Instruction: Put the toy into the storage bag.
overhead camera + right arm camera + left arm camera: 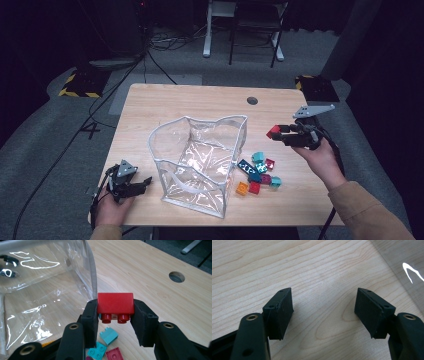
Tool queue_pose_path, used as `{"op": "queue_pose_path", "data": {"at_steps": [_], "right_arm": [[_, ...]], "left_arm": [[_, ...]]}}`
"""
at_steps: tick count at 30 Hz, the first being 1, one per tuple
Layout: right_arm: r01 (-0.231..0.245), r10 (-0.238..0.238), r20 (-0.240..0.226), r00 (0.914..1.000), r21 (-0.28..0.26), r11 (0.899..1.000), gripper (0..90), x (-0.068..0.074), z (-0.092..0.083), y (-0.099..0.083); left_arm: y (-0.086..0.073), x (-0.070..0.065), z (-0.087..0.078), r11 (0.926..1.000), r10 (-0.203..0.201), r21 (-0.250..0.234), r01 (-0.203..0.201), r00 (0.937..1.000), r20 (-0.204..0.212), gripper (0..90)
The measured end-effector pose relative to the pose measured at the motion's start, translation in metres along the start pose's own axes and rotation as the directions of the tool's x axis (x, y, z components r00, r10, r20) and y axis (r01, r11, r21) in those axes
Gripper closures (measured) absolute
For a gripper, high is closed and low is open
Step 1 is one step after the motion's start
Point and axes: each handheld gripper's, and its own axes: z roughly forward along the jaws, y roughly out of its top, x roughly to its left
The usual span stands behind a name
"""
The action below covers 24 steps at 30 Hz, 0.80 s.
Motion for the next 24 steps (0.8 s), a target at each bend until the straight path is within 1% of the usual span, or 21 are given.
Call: {"op": "queue_pose_path", "data": {"at_steps": [3,5,6,8,9,10,12,13,14,15,16,17,21,22,23,24], "right_arm": [[0.006,-0.006,-0.005,1.0000,-0.007,1.000,58.5,0.002,-0.003,0.005],[0.013,-0.014,-0.012,0.9998,-0.013,1.000,58.5,0.006,-0.009,0.013],[0.013,-0.014,-0.012,0.9998,-0.013,1.000,58.5,0.006,-0.009,0.013],[0.023,-0.023,-0.010,0.9997,-0.019,1.000,58.5,0.008,-0.013,0.020],[0.027,-0.027,-0.009,0.9996,-0.021,0.999,58.5,0.010,-0.016,0.026],[0.027,-0.027,-0.009,0.9996,-0.021,0.999,58.5,0.010,-0.016,0.026],[0.029,-0.029,-0.016,0.9994,-0.024,0.999,58.5,0.012,-0.019,0.034],[0.040,-0.041,-0.024,0.9989,-0.033,0.999,58.5,0.016,-0.022,0.043],[0.040,-0.041,-0.024,0.9989,-0.033,0.999,58.5,0.016,-0.022,0.043],[0.045,-0.046,-0.027,0.9985,-0.036,0.998,58.5,0.019,-0.024,0.048],[0.061,-0.063,-0.038,0.9973,-0.040,0.997,58.5,0.025,-0.025,0.057],[0.061,-0.063,-0.038,0.9973,-0.040,0.997,58.5,0.025,-0.025,0.057],[0.083,-0.084,-0.054,0.9950,-0.032,0.996,58.5,0.033,-0.023,0.074],[0.085,-0.086,-0.060,0.9944,-0.023,0.996,58.5,0.036,-0.021,0.082],[0.085,-0.086,-0.060,0.9944,-0.023,0.996,58.5,0.036,-0.021,0.082],[0.086,-0.087,-0.066,0.9941,-0.021,0.996,58.5,0.037,-0.019,0.085]], "left_arm": [[0.000,0.000,0.000,1.0000,0.000,0.001,0.000,1.0000,0.001,31.2],[0.000,0.001,0.000,1.0000,-0.002,0.002,0.002,1.0000,-0.002,30.7],[0.000,0.001,0.000,1.0000,-0.002,0.004,0.002,1.0000,-0.003,30.7],[0.001,0.002,0.000,1.0000,-0.005,0.004,0.005,1.0000,-0.006,29.7],[0.001,0.002,0.000,1.0000,-0.005,0.004,0.005,1.0000,-0.007,29.6],[0.001,0.002,0.000,1.0000,-0.005,0.004,0.005,1.0000,-0.007,29.5],[0.001,0.002,0.001,1.0000,-0.005,0.004,0.005,1.0000,-0.008,29.5],[0.001,0.002,0.001,1.0000,-0.006,0.004,0.006,1.0000,-0.008,29.4],[0.001,0.002,0.001,1.0000,-0.005,0.004,0.005,0.9999,-0.009,29.4],[0.001,0.002,0.000,1.0000,-0.005,0.004,0.006,0.9999,-0.009,29.4],[0.001,0.002,0.000,1.0000,-0.008,0.005,0.008,0.9999,-0.009,29.3],[0.001,0.002,0.000,1.0000,-0.008,0.005,0.008,0.9999,-0.009,29.1],[0.001,0.001,0.001,0.9999,-0.013,0.007,0.013,0.9998,-0.015,27.3],[0.001,0.002,0.001,0.9999,-0.014,0.008,0.014,0.9998,-0.015,27.0],[0.001,0.002,0.001,0.9999,-0.014,0.008,0.014,0.9998,-0.015,26.9],[0.001,0.002,0.001,0.9999,-0.013,0.007,0.013,0.9998,-0.016,26.9]]}}
